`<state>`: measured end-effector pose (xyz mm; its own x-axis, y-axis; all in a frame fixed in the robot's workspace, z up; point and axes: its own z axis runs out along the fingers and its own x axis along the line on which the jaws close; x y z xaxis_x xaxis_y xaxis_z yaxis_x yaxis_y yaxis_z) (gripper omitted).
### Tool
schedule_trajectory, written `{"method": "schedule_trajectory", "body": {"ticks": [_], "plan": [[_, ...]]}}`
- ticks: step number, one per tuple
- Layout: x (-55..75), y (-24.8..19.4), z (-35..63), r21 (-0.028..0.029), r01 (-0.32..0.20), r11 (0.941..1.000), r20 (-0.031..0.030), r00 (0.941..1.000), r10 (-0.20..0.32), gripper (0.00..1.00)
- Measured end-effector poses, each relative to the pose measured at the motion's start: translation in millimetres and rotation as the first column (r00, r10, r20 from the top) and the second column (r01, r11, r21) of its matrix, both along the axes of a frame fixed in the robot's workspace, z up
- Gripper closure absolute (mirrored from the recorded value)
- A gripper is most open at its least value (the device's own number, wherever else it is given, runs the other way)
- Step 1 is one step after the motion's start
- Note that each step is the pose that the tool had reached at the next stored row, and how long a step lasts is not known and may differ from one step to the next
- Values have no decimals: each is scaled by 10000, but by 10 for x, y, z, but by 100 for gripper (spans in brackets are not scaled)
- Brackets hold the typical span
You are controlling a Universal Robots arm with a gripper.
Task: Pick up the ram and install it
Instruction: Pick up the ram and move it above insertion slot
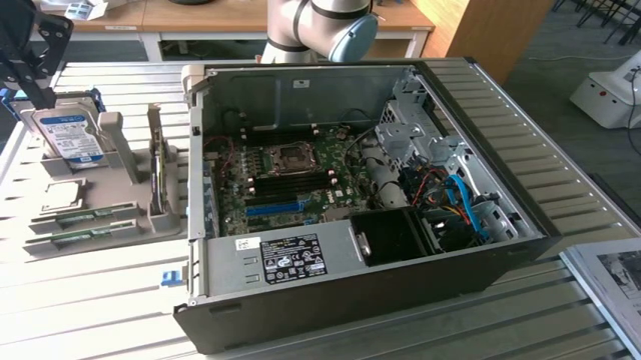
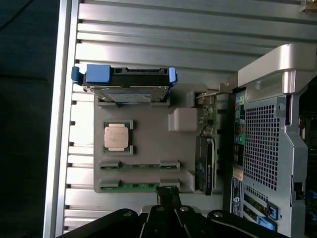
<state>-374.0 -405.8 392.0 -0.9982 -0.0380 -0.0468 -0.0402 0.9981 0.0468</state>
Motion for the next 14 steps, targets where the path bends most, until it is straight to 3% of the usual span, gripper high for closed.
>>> {"method": "schedule_trajectory", "body": {"ticks": [14], "plan": [[0,0,0,0,-522,9986,0,9986,522,90]]}}
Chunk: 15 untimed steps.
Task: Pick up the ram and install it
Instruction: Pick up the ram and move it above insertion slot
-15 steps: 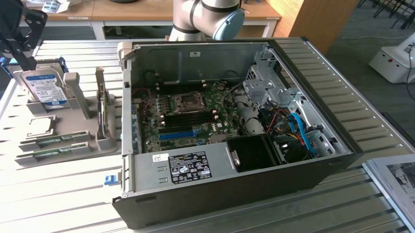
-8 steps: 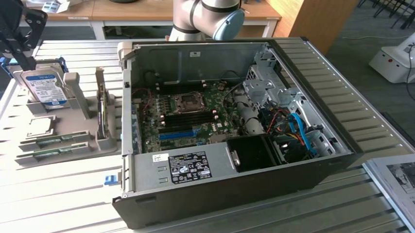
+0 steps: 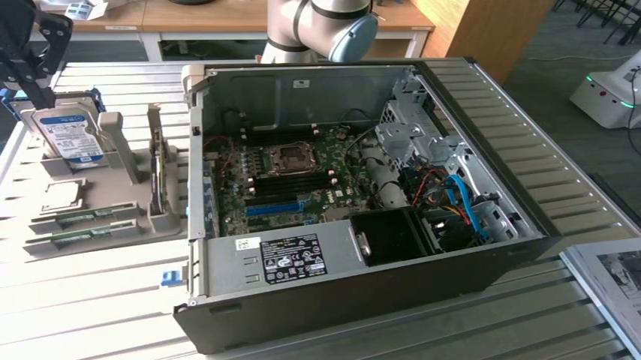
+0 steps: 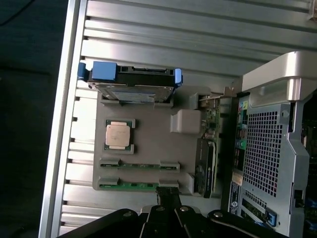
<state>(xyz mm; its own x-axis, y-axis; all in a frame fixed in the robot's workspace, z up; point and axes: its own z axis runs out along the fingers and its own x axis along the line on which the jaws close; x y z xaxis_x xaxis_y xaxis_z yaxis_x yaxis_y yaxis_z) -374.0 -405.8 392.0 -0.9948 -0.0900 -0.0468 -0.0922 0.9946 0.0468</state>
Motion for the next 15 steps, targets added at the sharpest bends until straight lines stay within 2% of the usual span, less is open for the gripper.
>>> {"method": "schedule_trajectory", "body": {"ticks": [15], "plan": [[0,0,0,0,-626,9980,0,9980,626,90]]}}
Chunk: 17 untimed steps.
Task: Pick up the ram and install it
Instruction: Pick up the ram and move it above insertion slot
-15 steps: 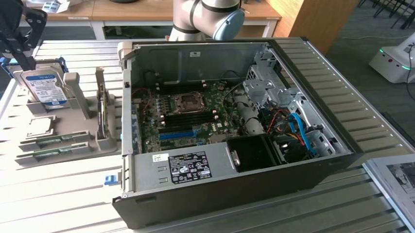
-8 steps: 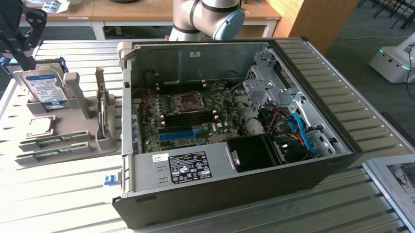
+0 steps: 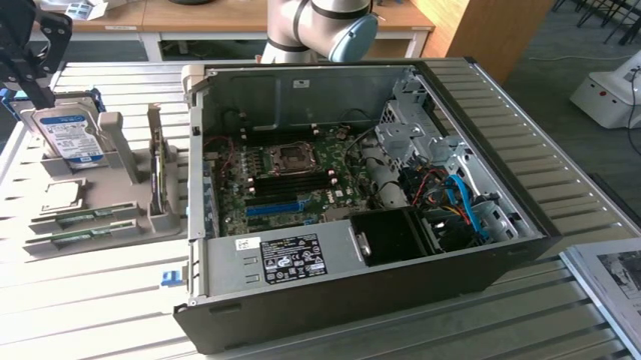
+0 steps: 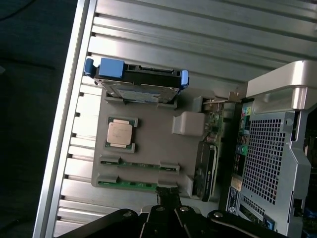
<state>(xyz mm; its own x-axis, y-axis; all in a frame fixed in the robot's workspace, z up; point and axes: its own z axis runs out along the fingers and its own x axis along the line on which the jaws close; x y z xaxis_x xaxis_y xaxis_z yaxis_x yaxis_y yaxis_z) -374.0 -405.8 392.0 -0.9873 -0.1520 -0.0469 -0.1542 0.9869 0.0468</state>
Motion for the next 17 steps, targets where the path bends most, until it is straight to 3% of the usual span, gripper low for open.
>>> {"method": "schedule_trajectory", "body": {"ticks": [17], "plan": [[0,0,0,-1,-783,9969,0,9969,783,90]]}}
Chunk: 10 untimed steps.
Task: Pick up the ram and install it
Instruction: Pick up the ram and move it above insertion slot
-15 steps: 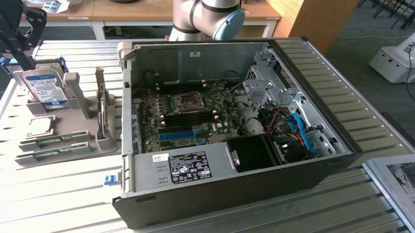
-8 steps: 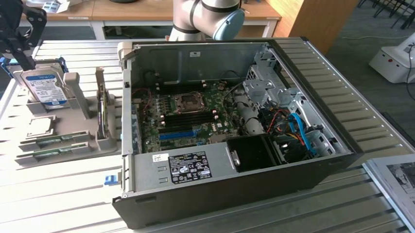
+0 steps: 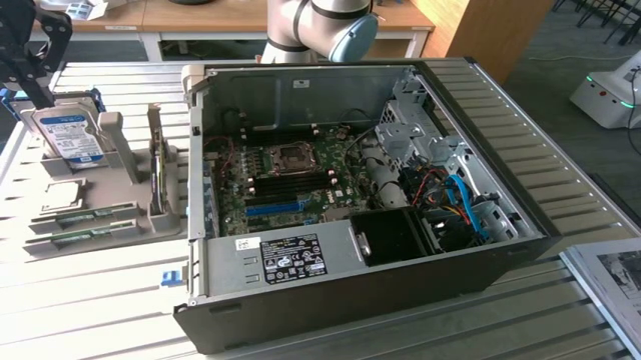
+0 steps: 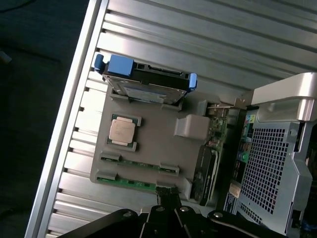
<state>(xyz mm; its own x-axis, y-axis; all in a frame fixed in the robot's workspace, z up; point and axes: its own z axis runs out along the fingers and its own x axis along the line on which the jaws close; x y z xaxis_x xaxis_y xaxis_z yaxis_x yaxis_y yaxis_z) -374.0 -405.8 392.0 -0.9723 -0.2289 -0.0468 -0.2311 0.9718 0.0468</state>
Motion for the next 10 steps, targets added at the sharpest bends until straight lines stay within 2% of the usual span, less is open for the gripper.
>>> {"method": "schedule_trajectory", "body": {"ticks": [10], "plan": [[0,0,0,0,-588,9983,0,9983,588,90]]}}
